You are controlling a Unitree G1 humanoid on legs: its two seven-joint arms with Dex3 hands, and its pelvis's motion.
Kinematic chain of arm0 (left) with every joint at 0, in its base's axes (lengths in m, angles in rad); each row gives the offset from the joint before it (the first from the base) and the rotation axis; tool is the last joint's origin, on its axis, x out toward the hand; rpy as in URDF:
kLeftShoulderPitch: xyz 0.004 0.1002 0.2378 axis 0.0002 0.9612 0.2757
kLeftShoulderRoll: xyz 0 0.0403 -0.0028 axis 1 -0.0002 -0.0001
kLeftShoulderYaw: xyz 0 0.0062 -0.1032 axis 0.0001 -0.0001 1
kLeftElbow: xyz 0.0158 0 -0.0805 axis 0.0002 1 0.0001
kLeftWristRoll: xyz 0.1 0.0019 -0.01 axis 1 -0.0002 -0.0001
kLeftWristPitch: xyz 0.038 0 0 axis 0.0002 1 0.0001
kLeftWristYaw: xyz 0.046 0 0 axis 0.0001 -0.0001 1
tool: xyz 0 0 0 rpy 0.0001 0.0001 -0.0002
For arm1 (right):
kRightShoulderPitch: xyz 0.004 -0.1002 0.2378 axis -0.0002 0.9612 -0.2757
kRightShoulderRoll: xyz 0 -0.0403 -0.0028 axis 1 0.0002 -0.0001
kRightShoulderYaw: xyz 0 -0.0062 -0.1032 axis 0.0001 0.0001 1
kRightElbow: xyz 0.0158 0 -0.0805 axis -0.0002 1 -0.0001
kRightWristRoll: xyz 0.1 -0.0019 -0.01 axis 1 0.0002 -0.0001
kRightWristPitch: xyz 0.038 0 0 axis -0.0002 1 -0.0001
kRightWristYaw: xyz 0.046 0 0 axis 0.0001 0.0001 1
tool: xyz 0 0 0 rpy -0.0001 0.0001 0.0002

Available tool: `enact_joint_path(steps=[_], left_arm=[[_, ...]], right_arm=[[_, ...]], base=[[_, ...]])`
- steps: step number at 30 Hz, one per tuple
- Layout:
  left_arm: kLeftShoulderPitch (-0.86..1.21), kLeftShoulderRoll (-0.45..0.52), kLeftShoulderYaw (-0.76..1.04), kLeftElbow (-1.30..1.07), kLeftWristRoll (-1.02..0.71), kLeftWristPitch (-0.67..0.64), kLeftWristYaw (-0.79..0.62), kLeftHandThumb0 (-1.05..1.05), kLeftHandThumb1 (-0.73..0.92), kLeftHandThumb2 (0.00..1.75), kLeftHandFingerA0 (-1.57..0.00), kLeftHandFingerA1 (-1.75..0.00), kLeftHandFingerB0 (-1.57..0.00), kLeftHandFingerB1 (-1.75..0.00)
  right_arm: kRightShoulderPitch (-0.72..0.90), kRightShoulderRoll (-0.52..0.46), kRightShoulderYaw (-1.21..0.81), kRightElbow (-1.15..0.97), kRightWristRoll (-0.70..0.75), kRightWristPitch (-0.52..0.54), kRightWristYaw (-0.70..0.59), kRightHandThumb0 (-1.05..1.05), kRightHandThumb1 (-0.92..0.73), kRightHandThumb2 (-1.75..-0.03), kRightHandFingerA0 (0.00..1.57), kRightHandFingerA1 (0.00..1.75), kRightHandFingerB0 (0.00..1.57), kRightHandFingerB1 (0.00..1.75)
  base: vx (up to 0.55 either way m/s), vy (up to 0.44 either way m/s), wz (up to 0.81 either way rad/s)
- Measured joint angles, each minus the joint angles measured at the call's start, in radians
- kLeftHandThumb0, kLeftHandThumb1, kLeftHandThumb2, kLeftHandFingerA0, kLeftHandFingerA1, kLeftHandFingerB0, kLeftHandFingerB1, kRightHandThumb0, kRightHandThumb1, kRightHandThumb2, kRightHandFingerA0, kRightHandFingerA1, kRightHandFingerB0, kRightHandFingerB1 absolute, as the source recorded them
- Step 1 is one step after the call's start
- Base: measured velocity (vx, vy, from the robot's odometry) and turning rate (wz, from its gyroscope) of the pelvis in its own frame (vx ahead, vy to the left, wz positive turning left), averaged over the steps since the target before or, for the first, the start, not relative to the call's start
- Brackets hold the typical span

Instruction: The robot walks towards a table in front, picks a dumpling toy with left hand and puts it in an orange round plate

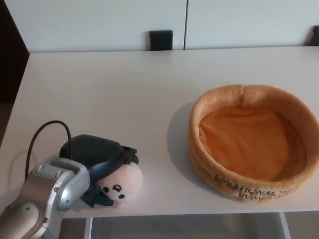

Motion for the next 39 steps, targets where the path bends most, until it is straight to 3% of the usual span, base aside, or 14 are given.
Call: enact_joint_path(steps=[8,9,10,12,13,14,15,22,23,26,27,33,34,39], left_arm=[[0.061,-0.021,0.053,0.054,-0.002,-0.112,0.159,-0.26,0.65,0.6,-0.77,-1.18,-0.75,-0.47],[0.073,-0.025,0.064,0.058,-0.004,-0.128,0.181,-0.21,0.67,0.61,-0.75,-1.29,-0.82,-0.51],[0.079,-0.027,0.07,0.059,-0.005,-0.135,0.191,-0.21,0.67,0.61,-0.75,-1.29,-0.82,-0.51],[0.093,-0.034,0.091,0.06,-0.018,-0.151,0.206,-0.21,0.78,0.65,-0.73,-1.33,-0.85,-0.68],[0.103,-0.043,0.111,0.059,-0.035,-0.162,0.213,-0.14,0.77,0.63,-0.88,-1.0,-0.87,-0.64],[0.108,-0.05,0.123,0.056,-0.045,-0.165,0.213,-0.14,0.77,0.63,-0.88,-1.0,-0.87,-0.64],[0.113,-0.061,0.139,0.051,-0.061,-0.167,0.213,-0.11,0.79,0.65,-0.84,-1.16,-0.85,-0.72],[0.093,-0.185,0.277,-0.041,-0.196,-0.17,0.204,-0.13,0.81,0.64,-0.87,-1.15,-0.83,-0.78],[0.084,-0.194,0.288,-0.052,-0.207,-0.17,0.203,-0.09,0.8,0.64,-0.85,-1.22,-0.81,-0.92],[0.04,-0.237,0.337,-0.105,-0.255,-0.167,0.193,-0.09,0.8,0.64,-0.85,-1.22,-0.81,-0.92],[-0.004,-0.264,0.359,-0.144,-0.278,-0.16,0.188,-0.12,0.8,0.65,-0.8,-1.37,-0.81,-0.95],[-0.215,-0.356,0.397,-0.293,-0.353,-0.089,0.146,-0.12,0.8,0.65,-0.8,-1.37,-0.81,-0.95],[-0.232,-0.364,0.398,-0.307,-0.361,-0.078,0.139,-0.16,0.75,0.64,-0.77,-1.47,-0.83,-0.91],[-0.366,-0.419,0.328,-0.315,-0.363,-0.033,0.119,-0.18,0.74,0.61,-0.78,-1.49,-0.85,-0.88]], right_arm=[[-0.001,0.0,0.0,0.0,0.0,0.0,0.0,-0.1,-0.55,-0.55,0.67,0.5,0.48,0.41],[-0.001,0.0,0.001,0.001,0.0,0.0,0.0,-0.1,-0.55,-0.56,0.67,0.5,0.48,0.41],[-0.001,0.0,0.002,0.002,0.0,0.0,0.0,-0.1,-0.55,-0.56,0.67,0.5,0.48,0.41],[-0.001,0.0,0.002,0.001,-0.001,0.0,0.001,-0.1,-0.55,-0.55,0.65,0.49,0.47,0.4],[-0.001,0.0,0.002,0.001,-0.001,0.0,0.002,-0.11,-0.55,-0.55,0.66,0.5,0.48,0.41],[-0.001,0.0,0.002,0.001,-0.001,0.0,0.002,-0.11,-0.55,-0.55,0.66,0.5,0.48,0.41],[-0.001,0.0,0.002,0.001,-0.001,0.0,0.003,-0.13,-0.55,-0.57,0.66,0.52,0.48,0.42],[-0.002,0.0,0.001,-0.002,0.0,0.0,0.007,-0.12,-0.56,-0.57,0.67,0.53,0.47,0.42],[-0.002,0.0,0.0,-0.002,0.001,0.0,0.008,-0.12,-0.56,-0.57,0.66,0.52,0.47,0.42],[-0.002,0.0,-0.003,-0.002,0.002,0.0,0.01,-0.12,-0.56,-0.57,0.66,0.52,0.47,0.42],[-0.002,0.0,-0.004,-0.001,0.002,0.0,0.011,-0.1,-0.56,-0.56,0.67,0.51,0.47,0.41],[0.0,0.0,-0.008,-0.001,0.002,-0.001,0.015,-0.1,-0.56,-0.56,0.67,0.51,0.47,0.41],[0.0,0.0,-0.008,-0.001,0.002,-0.001,0.016,-0.12,-0.55,-0.56,0.66,0.52,0.48,0.42],[0.001,0.0,-0.009,0.0,0.002,0.0,0.017,-0.12,-0.56,-0.57,0.67,0.53,0.47,0.42]], base=[[0.0,0.0,0.0],[0.0,0.0,0.0],[0.0,0.0,0.0],[0.0,0.0,0.0],[0.0,0.0,0.0],[0.0,0.0,0.0],[0.0,0.0,0.0],[0.0,0.0,0.0],[0.0,0.0,0.0],[0.0,0.0,0.0],[0.0,0.0,0.0],[0.0,0.0,0.0],[0.0,0.0,0.0],[0.0,0.0,0.01]])
